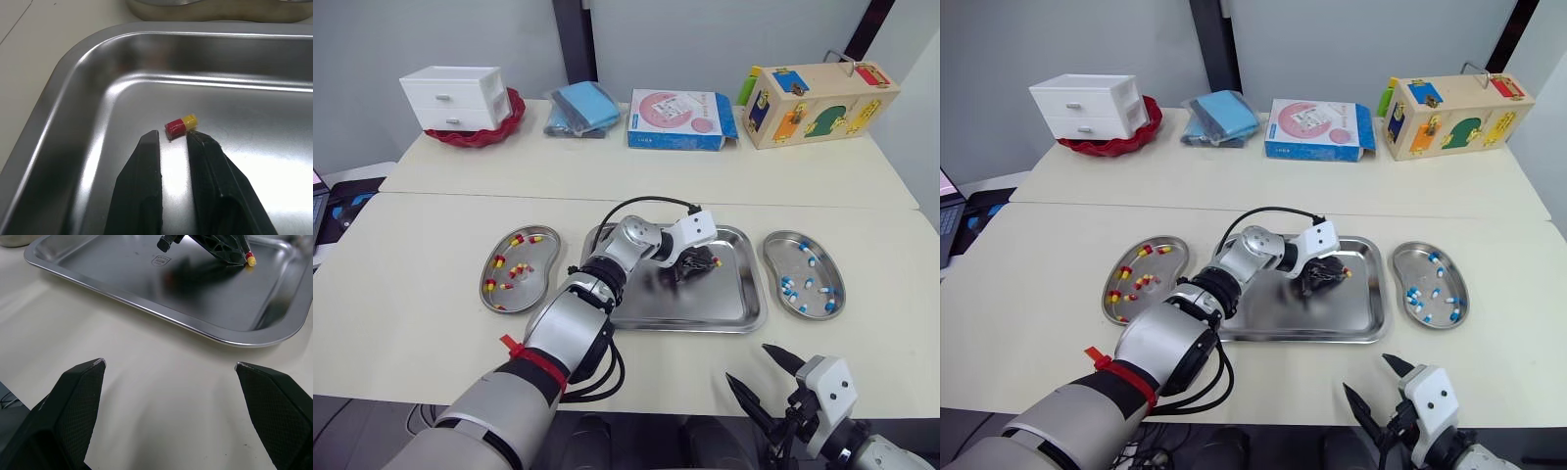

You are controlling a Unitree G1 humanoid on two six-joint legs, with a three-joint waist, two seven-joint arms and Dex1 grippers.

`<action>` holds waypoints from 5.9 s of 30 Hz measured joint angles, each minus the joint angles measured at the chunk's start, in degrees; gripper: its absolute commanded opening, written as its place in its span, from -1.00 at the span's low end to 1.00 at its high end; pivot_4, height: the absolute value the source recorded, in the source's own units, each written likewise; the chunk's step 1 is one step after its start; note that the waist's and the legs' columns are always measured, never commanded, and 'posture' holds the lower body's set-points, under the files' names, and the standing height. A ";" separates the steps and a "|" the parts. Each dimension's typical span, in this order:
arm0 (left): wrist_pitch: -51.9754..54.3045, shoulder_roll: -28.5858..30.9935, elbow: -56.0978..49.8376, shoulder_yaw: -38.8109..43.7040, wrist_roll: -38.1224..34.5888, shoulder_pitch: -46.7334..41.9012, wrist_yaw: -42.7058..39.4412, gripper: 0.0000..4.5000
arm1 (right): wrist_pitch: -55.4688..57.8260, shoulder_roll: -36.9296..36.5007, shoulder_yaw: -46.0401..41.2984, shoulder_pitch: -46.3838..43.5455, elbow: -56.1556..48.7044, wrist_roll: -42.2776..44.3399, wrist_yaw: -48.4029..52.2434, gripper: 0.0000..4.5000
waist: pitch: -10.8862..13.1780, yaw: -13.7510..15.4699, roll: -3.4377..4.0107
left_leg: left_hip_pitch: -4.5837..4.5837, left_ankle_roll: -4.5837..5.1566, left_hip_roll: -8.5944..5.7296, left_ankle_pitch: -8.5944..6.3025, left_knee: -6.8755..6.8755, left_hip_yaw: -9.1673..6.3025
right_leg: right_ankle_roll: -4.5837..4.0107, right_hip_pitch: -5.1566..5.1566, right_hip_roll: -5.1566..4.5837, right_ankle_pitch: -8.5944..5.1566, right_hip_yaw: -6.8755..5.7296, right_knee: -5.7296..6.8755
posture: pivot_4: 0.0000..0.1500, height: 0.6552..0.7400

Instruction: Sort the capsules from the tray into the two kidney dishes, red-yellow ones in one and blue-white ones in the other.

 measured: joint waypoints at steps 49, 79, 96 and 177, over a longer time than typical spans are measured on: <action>-0.79 -1.26 0.86 2.14 1.76 0.16 -4.36 -0.91 | 0.00 -0.01 1.08 -0.30 0.00 -1.11 -1.16 1.00 | -0.01 -0.01 0.01 | 0.01 0.01 0.00 0.00 0.00 0.00 | 0.00 0.00 0.00 0.00 0.00 0.01 | 1.00 1.00; 1.35 -5.92 -0.08 2.42 1.77 1.60 1.44 0.20 | 0.00 0.23 2.12 -0.30 0.00 -1.56 -2.15 1.00 | -0.07 0.02 0.03 | 0.05 0.01 0.00 0.01 0.02 -0.01 | 0.00 0.06 0.00 0.00 -0.01 0.02 | 1.00 1.00; 1.41 -4.54 -1.29 1.91 1.93 1.74 -0.14 -0.99 | -0.39 -0.02 2.14 -0.33 0.00 -1.58 -2.27 1.00 | -0.12 0.01 0.04 | 0.12 0.01 0.00 0.01 0.01 -0.01 | 0.00 0.10 0.00 0.00 -0.01 0.03 | 1.00 1.00; 53.77 51.12 -86.74 40.53 -35.06 65.41 1.46 0.99 | -2.01 -21.36 -17.25 -14.28 17.96 10.90 27.20 1.00 | -0.12 -0.21 0.00 | 0.27 0.01 0.18 0.00 -0.09 0.11 | -0.02 0.12 -0.01 0.00 0.06 -0.01 | 1.00 1.00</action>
